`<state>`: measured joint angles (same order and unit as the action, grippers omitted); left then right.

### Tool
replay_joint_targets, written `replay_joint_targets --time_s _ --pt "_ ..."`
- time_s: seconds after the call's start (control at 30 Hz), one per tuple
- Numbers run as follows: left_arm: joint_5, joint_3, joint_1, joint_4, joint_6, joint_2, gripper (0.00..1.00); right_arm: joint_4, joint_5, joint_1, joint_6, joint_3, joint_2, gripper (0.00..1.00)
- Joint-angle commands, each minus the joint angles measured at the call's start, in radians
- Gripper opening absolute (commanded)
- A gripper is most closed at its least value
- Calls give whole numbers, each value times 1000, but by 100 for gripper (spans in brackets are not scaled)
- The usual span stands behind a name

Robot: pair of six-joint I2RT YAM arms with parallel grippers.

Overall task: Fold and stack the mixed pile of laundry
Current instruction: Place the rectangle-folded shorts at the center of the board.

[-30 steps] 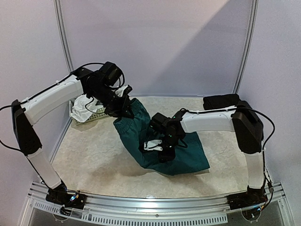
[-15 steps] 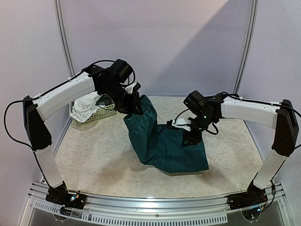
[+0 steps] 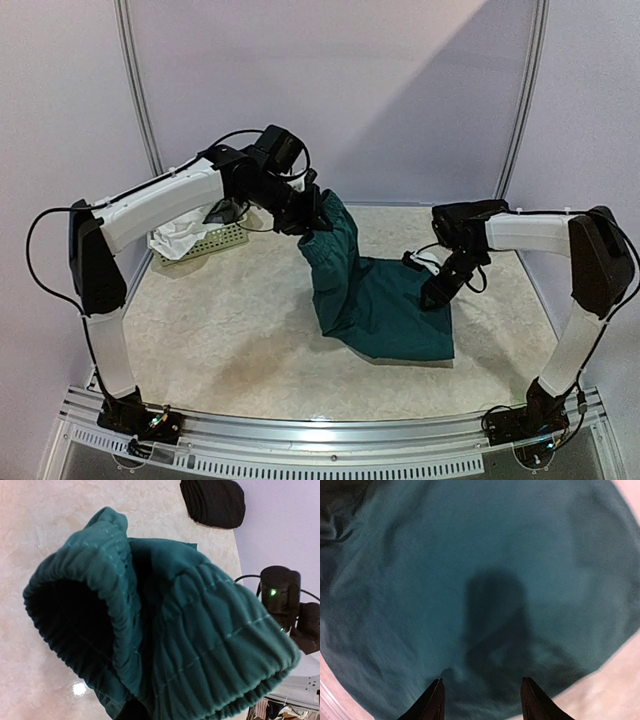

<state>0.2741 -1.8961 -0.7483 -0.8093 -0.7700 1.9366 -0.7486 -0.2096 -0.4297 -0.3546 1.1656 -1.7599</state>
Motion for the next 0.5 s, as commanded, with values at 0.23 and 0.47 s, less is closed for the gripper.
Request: replay_joint_targets --time_s 0.23,0.47 --pt "5 -215 -86 162 -105 214 0 2 -100 29 50 -3 -78 52" --pt "9 -323 -113 190 -130 329 0 -69 -133 98 55 10 -37 52"
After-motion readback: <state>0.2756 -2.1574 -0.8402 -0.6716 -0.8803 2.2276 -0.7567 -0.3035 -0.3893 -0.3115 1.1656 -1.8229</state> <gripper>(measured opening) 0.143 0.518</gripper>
